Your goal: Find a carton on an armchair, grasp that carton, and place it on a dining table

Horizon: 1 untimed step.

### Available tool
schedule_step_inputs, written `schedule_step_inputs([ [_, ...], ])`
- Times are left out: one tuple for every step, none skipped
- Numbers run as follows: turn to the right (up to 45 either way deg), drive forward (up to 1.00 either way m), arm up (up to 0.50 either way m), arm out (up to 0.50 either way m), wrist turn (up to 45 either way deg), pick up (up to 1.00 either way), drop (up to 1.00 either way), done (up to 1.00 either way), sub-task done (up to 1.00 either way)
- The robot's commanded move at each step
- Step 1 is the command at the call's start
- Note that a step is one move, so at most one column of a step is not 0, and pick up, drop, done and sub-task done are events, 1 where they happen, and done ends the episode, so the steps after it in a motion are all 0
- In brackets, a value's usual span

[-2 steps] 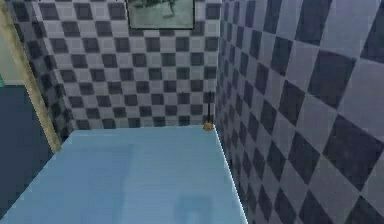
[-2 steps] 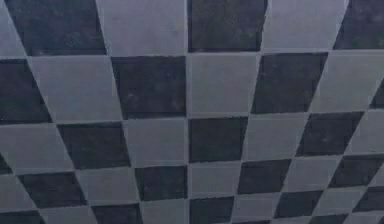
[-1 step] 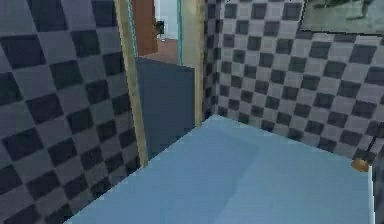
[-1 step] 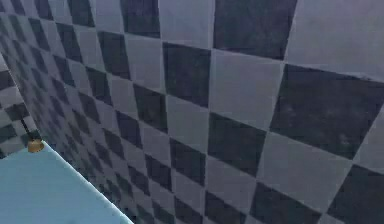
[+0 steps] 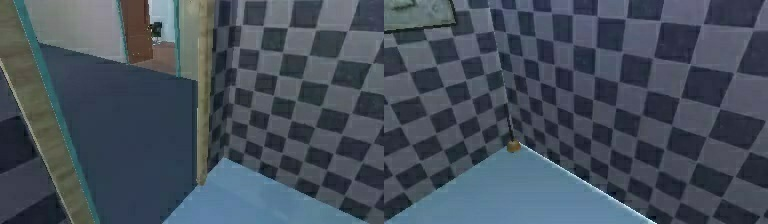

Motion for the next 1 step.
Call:
schedule_step_inputs([
  [-3.0,0.00,0.00,0.00,0.0,0.00,0.00,0.00,0.00],
])
